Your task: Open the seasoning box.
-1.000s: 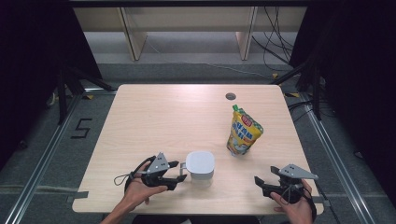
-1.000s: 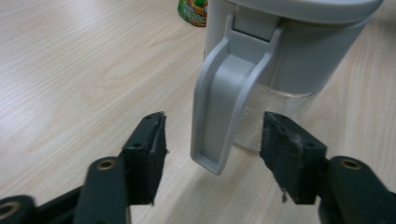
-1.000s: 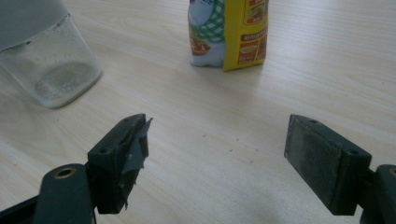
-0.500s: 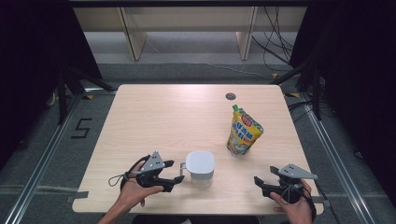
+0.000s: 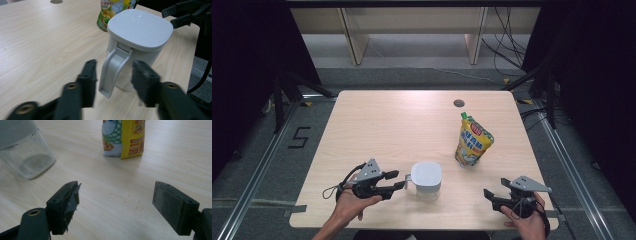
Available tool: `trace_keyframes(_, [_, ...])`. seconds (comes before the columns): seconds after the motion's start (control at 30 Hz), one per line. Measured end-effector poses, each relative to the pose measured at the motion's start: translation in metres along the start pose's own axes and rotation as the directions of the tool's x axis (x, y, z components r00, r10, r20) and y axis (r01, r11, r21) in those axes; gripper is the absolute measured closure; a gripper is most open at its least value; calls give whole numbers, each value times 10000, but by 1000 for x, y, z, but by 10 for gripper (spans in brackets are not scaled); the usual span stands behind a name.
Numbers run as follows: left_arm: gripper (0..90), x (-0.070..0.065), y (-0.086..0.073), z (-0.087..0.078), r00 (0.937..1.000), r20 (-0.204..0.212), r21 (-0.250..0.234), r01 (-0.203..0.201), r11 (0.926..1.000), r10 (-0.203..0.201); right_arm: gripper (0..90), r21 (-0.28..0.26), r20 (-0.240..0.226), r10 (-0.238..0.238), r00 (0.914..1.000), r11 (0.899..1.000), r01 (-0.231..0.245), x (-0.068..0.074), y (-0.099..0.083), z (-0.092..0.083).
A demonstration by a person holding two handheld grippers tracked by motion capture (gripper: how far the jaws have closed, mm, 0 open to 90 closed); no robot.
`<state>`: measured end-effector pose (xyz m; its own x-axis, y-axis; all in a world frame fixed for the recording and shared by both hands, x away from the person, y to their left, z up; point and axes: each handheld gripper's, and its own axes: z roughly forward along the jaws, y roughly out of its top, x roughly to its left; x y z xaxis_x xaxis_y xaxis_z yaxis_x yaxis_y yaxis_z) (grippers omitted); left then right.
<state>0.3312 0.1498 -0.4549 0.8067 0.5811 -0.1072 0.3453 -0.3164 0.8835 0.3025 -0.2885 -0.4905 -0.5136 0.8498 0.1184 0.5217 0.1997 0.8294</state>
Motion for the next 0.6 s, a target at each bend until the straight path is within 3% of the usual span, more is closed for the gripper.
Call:
trace_keyframes(0.1, [750, -1, 6, -2, 9998, 56, -228, -200, 9995, 201, 215, -68, 152, -42, 9999, 10000, 43, 0, 0, 1])
trace_keyframes(0.17, [811, -2, 10, -3, 9997, 131, -436, -185, 9989, 191, 203, 20, -44, 276, 9996, 9996, -276, 3, 0, -1])
trace_keyframes(0.2, [844, -4, 13, -4, 9999, 123, -504, -98, 9987, 104, 185, -26, 6, -36, 10000, 10000, 36, 3, 1, -1])
trace_keyframes(0.23, [844, -4, 16, -4, 9997, 136, -565, -208, 9982, 216, 185, -26, 6, -36, 10000, 10000, 36, 3, 1, -1])
trace_keyframes(0.27, [855, -4, 19, -5, 9993, 154, -590, -332, 9977, 342, 175, -53, -26, 341, 9994, 9994, -341, 6, 1, 0])
trace_keyframes(0.33, [867, -5, 24, -5, 9993, 170, -654, -320, 9973, 332, 172, -175, -183, 295, 9994, 9994, -299, 6, 1, -1])
trace_keyframes(0.4, [873, -6, 28, -3, 9989, 280, -745, -356, 9966, 377, 172, -147, -243, 160, 9996, 9998, -164, 5, 2, -1])
trace_keyframes(0.43, [876, -7, 30, -2, 9991, 259, -728, -312, 9969, 332, 173, -379, -81, -210, 9997, 9991, 207, 3, 2, 2])
trace_keyframes(0.6, [889, -10, 36, 5, 9972, 446, -651, -564, 9963, 594, 235, -367, -252, -486, 9985, 9982, 477, 5, 4, 1])
